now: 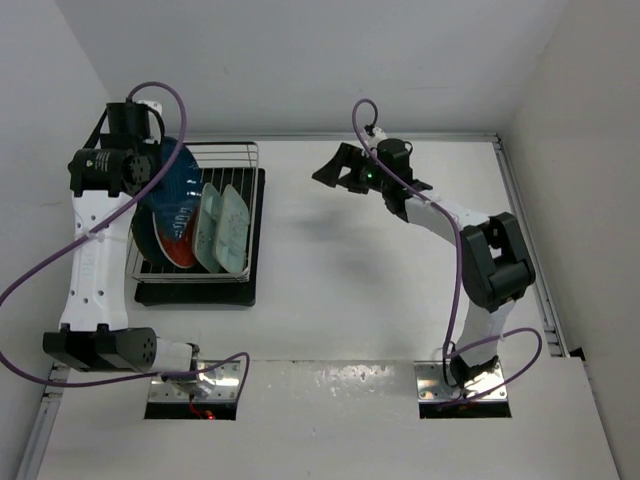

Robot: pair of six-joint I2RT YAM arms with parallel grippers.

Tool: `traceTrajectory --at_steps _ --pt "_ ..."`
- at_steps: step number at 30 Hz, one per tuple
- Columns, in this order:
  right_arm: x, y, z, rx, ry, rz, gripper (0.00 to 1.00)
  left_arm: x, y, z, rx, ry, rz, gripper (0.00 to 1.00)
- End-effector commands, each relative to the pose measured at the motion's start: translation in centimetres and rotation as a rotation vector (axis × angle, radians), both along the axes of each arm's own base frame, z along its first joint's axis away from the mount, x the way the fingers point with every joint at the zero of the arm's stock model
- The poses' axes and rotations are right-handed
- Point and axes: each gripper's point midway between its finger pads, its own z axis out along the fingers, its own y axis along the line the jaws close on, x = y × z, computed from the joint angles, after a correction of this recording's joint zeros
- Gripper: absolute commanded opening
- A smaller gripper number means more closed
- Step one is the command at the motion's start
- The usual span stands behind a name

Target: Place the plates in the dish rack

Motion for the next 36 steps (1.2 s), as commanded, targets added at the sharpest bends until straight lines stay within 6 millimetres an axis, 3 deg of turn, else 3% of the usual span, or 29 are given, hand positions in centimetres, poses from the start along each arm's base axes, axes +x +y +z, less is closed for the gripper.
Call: traceTrajectory --at_steps 1,6,8,11,12,13,18,24,28,30,31,32,36 --pt "-0.2 -0.5 3.5 0.019 -0.096 -0.013 1.00 2.0 -0.9 6.5 -0.044 -0.263 -0.004 0.00" --pt "-0.7 -1.4 3.4 0.005 -0.082 -0.050 1.00 3.2 -4.4 6.8 -0.144 -0.289 -0.091 0.00" --pt "-0.9 -2.0 2.5 -0.032 -0.053 -0.087 1.00 3.6 -5.5 5.6 -0.174 -0.260 -0.112 0.00" --pt "-1.8 -2.4 2.8 -0.126 -0.065 -0.122 1.00 4.0 -7.1 4.0 -0.209 -0.223 -0.128 0.00" --pt "-1.2 -3.2 2.8 -0.167 -0.075 -0.190 1.00 3.9 -7.3 4.0 -0.213 -0.228 -0.114 0.00" --pt "-2.0 -2.7 2.3 -0.200 -0.059 -0.184 1.00 4.2 -7.5 3.2 -0.195 -0.210 -0.097 0.00" --pt "-3.6 -3.7 1.7 -0.286 -0.023 -0.292 1.00 4.6 -7.9 2.4 -0.152 -0.201 -0.022 0.00" --pt "-6.4 -5.6 2.0 -0.369 -0.021 -0.393 1.00 4.2 -10.6 1.2 -0.116 -0.178 -0.039 0.00" --pt "-8.7 -5.4 1.4 -0.409 -0.020 -0.397 1.00 4.0 -11.6 0.2 -0.068 -0.152 -0.011 0.00" --pt "-9.6 -5.7 2.2 -0.405 -0.038 -0.416 1.00 3.8 -11.5 0.5 -0.009 -0.166 0.019 0.00" --pt "-10.3 -6.0 1.4 -0.429 -0.033 -0.422 1.00 3.5 -11.4 0.8 0.014 -0.187 0.051 0.00" --pt "-10.6 -6.3 2.0 -0.422 -0.045 -0.438 1.00 3.6 -11.6 0.7 0.032 -0.186 0.052 0.00" --pt "-12.7 -7.2 1.1 -0.434 -0.036 -0.460 1.00 2.9 -12.2 0.4 0.093 -0.212 0.113 0.00"
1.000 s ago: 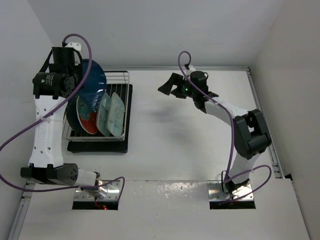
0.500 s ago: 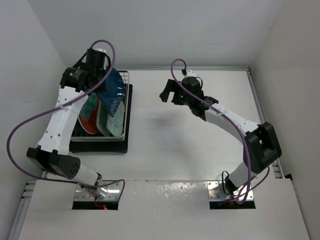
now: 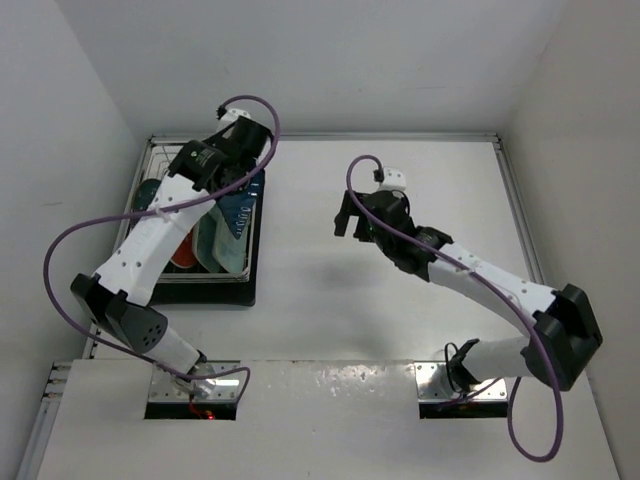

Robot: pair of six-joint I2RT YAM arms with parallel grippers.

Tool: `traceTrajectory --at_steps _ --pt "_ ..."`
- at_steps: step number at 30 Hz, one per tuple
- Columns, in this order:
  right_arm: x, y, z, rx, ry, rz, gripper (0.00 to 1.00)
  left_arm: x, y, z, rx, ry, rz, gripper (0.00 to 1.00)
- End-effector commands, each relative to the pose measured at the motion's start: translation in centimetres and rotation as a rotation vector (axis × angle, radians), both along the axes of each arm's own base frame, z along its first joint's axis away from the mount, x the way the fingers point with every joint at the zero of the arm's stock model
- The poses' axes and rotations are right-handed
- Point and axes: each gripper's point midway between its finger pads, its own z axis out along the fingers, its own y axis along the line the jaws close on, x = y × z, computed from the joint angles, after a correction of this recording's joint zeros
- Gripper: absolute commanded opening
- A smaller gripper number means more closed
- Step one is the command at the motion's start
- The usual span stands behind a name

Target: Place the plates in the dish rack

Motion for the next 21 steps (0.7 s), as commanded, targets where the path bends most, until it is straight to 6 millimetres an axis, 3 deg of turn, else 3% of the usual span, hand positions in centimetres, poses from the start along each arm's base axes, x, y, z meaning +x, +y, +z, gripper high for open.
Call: traceTrajectory --at_steps 1,8,16,21 --pt "-0.8 -1.9 1.5 0.003 -0.054 -0.095 1.00 -0.1 0.9 2.9 0.061 -0.184 0.154 0.00" --pt "-2.9 -2.3 2.1 -0.048 -0.092 -0.108 1.00 -0.8 -1.4 0.6 0.166 -0.200 0.185 0.00" --pt "-4.8 -2.5 2.3 -0.075 -0.113 -0.114 1.00 -1.1 -1.3 -2.0 0.267 -0.219 0.236 0.00" --pt "-5.3 -3.0 3.0 -0.088 -0.127 -0.123 1.00 -1.1 -1.2 -2.0 0.264 -0.236 0.250 0.00"
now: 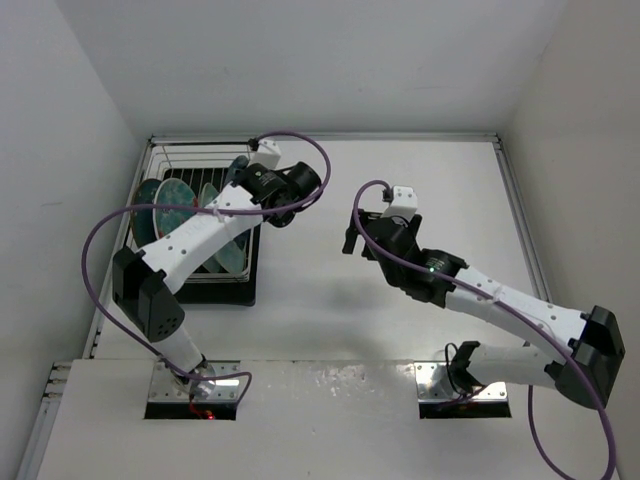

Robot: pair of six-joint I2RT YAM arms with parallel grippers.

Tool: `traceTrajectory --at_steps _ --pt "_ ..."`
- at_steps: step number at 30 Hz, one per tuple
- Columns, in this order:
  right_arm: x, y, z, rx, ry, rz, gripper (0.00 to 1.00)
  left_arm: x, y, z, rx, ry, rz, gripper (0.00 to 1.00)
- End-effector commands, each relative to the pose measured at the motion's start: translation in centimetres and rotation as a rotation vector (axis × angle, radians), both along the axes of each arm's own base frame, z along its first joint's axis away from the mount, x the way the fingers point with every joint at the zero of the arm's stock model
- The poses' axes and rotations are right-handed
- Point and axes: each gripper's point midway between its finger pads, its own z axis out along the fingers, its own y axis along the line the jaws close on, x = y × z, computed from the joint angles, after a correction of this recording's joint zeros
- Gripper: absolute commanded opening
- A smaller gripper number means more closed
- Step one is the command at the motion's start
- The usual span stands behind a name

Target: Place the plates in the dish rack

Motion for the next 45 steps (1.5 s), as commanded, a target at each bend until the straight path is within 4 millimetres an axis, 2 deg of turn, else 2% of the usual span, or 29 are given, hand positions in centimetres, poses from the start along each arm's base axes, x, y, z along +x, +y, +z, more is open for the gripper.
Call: traceTrajectory --at_steps 1,4,5,11,14,19,21,22,26,27,28,33,36,37,40,41,45 --pt "-0.1 -0.8 1.5 0.007 -0.043 -0.041 1.00 0.3 0.9 2.4 0.011 -0.134 0.050 0.00" --pt "-0.1 -0.6 1.8 0.006 -0.050 -0.037 1.00 0.4 0.5 3.6 0.004 -0.157 0.038 0.00" --pt "-0.1 -0.5 1.8 0.009 -0.050 -0.037 1.00 0.5 0.3 4.5 0.002 -0.188 0.037 0.00" --pt "0.0 -0.2 1.6 -0.002 -0.048 -0.025 1.00 0.1 1.3 8.0 0.034 -0.263 0.046 0.00" --pt "0.1 0.0 1.9 -0.003 -0.060 -0.015 1.00 -0.2 1.5 9.1 0.016 -0.280 0.031 0.00" --pt "0.3 0.1 2.0 -0.014 -0.076 0.002 1.00 0.2 2.3 9.3 -0.088 -0.223 -0.069 0.00" --pt "0.3 0.1 2.0 -0.014 -0.080 0.003 1.00 0.8 2.2 10.1 -0.158 -0.239 -0.143 0.00" --pt "0.4 0.2 2.2 -0.009 -0.088 0.006 1.00 0.5 2.5 10.7 -0.165 -0.257 -0.146 0.00" --pt "0.3 0.2 2.1 -0.009 -0.098 0.016 1.00 0.8 3.9 12.2 -0.134 -0.268 -0.119 0.00" --pt "0.3 0.1 1.8 -0.015 -0.097 0.015 1.00 0.8 3.8 12.5 -0.131 -0.258 -0.141 0.00" --pt "0.5 0.2 1.8 -0.013 -0.100 0.016 1.00 0.9 4.1 13.8 -0.143 -0.287 -0.139 0.00" --pt "1.0 1.2 2.0 -0.023 -0.118 0.055 1.00 0.6 7.7 18.7 -0.068 -0.336 -0.127 0.00" --pt "1.5 2.0 2.3 -0.046 -0.135 0.095 1.00 0.2 10.6 19.9 -0.009 -0.325 -0.090 0.00" --pt "1.7 2.2 2.3 -0.043 -0.135 0.105 1.00 -0.8 12.3 21.2 0.025 -0.342 -0.064 0.00" --pt "2.1 3.1 2.0 -0.020 -0.125 0.144 1.00 -1.9 14.6 22.4 0.103 -0.323 -0.025 0.00" --pt "2.4 3.2 1.6 -0.010 -0.115 0.154 1.00 -2.9 16.0 22.8 0.128 -0.318 0.020 0.00" --pt "3.4 3.3 1.0 0.027 -0.095 0.174 1.00 -5.2 19.0 24.2 0.199 -0.299 0.114 0.00"
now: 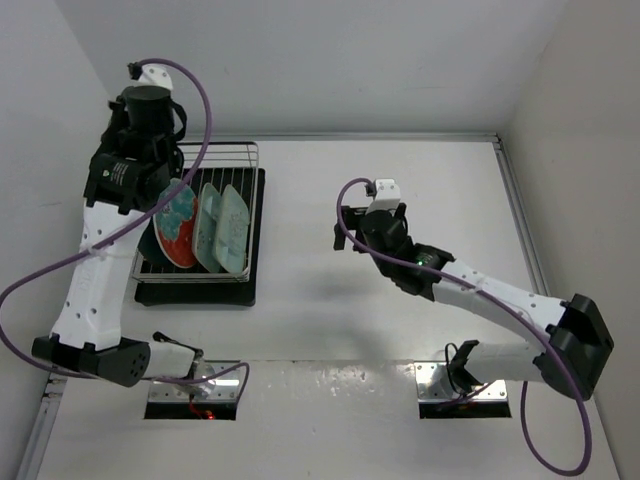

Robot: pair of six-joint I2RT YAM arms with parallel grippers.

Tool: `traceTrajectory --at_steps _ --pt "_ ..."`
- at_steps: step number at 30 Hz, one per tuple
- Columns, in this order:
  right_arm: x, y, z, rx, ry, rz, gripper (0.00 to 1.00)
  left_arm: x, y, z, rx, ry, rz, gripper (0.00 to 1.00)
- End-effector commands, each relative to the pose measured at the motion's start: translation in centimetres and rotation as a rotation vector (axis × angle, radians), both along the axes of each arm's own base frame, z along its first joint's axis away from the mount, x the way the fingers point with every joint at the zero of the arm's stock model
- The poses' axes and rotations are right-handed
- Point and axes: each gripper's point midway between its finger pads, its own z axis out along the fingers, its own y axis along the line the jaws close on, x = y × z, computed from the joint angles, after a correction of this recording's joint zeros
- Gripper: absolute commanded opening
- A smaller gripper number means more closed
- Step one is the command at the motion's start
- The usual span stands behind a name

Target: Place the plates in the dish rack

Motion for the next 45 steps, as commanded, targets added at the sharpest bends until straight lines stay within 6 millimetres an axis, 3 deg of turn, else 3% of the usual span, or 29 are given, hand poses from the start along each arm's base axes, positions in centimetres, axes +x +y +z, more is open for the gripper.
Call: traceTrajectory --at_steps 1,6,12,16,21,25,33,41,45 --pt "1.4 1.6 1.6 0.092 -0.035 0.067 1.00 -4.1 3.3 6.4 0.064 -0.165 0.117 0.00" --pt "2.4 2.0 1.3 0.125 -0.014 0.124 1.00 -5.6 5.4 6.8 0.102 -0.135 0.190 0.00" --pt "3.0 2.3 1.6 0.157 0.021 0.186 1.00 -4.6 7.1 2.6 0.107 -0.015 0.210 0.00" --pt "2.9 2.4 2.0 0.155 0.024 0.201 1.00 -4.1 8.9 1.1 0.075 0.004 0.206 0.00" --pt "2.8 2.4 2.4 0.169 0.039 0.190 1.00 -2.3 11.1 -2.1 0.049 0.082 0.189 0.00" --pt "2.6 2.5 2.6 0.164 0.051 0.181 1.00 -0.4 10.6 -4.2 0.024 0.124 0.071 0.00" --pt "2.6 1.9 3.4 0.131 0.044 0.147 1.00 1.9 11.4 -8.0 -0.011 0.187 0.072 0.00" --pt "2.9 1.4 4.3 0.116 0.031 0.119 1.00 2.7 11.8 -10.4 -0.060 0.181 0.126 0.00" --pt "3.2 1.7 3.8 0.105 0.044 0.118 1.00 3.0 11.4 -13.2 -0.066 0.234 0.130 0.00"
